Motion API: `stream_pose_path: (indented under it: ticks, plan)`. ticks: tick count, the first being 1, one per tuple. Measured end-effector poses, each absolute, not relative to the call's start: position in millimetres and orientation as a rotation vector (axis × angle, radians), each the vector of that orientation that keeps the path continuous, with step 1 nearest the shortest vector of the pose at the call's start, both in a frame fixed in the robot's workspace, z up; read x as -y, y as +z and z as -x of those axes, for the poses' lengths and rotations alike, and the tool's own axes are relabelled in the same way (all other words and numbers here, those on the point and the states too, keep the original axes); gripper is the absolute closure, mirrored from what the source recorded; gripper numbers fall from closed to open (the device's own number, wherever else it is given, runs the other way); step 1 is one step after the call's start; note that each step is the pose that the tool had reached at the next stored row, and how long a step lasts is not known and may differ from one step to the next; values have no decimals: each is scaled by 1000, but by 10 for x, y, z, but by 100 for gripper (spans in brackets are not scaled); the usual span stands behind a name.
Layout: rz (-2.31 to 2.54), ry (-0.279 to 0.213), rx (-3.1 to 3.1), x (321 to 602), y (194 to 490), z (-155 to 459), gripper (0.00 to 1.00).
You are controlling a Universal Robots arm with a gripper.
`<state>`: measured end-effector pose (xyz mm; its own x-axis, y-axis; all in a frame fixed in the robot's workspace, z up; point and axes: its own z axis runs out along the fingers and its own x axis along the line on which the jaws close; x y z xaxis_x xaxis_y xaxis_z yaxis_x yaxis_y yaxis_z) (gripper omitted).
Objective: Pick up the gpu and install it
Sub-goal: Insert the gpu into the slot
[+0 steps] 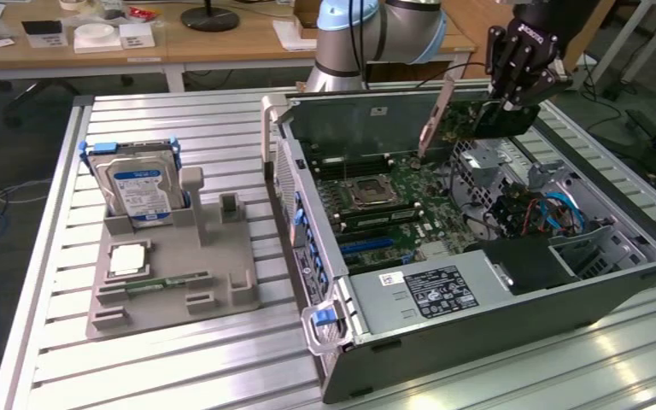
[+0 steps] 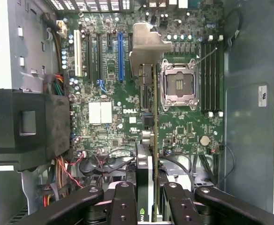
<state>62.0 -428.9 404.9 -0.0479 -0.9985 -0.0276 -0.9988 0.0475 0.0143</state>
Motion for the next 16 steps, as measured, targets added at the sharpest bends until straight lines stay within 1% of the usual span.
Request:
stream_pose_path:
  ticks: [7,16]
  plan:
    - [2134,11,-2259,4289,4004,-564,73]
    - [2096,10,-2295,4290,3941,-479,73]
